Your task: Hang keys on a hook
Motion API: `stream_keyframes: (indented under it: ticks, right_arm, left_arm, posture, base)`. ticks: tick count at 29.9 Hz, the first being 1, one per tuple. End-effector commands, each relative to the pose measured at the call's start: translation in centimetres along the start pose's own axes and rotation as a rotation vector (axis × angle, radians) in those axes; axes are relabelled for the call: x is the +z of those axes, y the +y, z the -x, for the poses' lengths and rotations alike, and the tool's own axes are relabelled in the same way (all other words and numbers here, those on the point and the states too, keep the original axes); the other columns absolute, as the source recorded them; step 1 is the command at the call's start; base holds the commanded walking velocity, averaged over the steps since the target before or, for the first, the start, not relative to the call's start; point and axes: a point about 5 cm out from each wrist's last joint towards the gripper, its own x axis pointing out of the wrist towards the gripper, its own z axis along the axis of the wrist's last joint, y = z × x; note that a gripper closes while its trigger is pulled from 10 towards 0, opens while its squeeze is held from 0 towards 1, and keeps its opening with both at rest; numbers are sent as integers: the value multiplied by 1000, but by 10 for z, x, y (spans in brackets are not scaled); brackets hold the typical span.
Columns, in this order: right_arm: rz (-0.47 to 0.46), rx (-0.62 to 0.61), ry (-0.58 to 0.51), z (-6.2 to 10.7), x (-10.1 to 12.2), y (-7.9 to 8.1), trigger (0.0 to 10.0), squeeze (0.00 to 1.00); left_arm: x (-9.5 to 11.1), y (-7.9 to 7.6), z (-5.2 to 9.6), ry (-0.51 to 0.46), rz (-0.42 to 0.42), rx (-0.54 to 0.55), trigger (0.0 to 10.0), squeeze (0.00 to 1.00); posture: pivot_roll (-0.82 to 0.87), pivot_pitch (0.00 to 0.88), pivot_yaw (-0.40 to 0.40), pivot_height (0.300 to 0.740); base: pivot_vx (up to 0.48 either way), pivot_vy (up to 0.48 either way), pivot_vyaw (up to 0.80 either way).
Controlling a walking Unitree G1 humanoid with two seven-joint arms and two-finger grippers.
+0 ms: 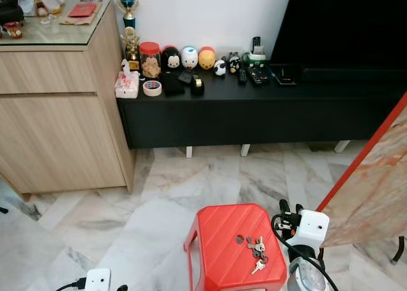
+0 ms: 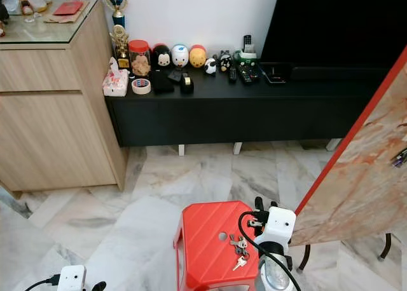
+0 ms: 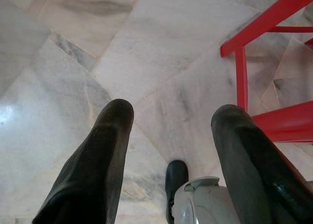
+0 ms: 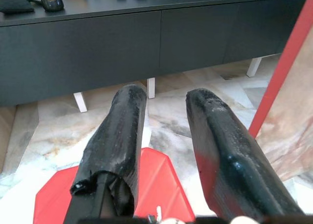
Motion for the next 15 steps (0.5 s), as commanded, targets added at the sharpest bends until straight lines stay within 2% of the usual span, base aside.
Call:
stream_keyframes:
  ticks: [1,8,15]
  right_arm:
    - [-5,-29,5,-2,1,-6,10000,0]
    - [-9,-31,37,-5,0,-6,10000,0]
    - [-5,-41,46,-9,1,-7,10000,0]
  left_arm:
    - [-4,-4,1,11,-4,-14,10000,0]
    - [-5,-4,1,16,-4,-16,10000,0]
    - [-7,-4,2,24,-5,-16,10000,0]
  posture:
    - [67,7,-89,740]
    - [64,7,-90,740]
    - [63,0,-86,691]
  base:
    - [0,0,0]
    - [0,0,0]
    - [0,0,0]
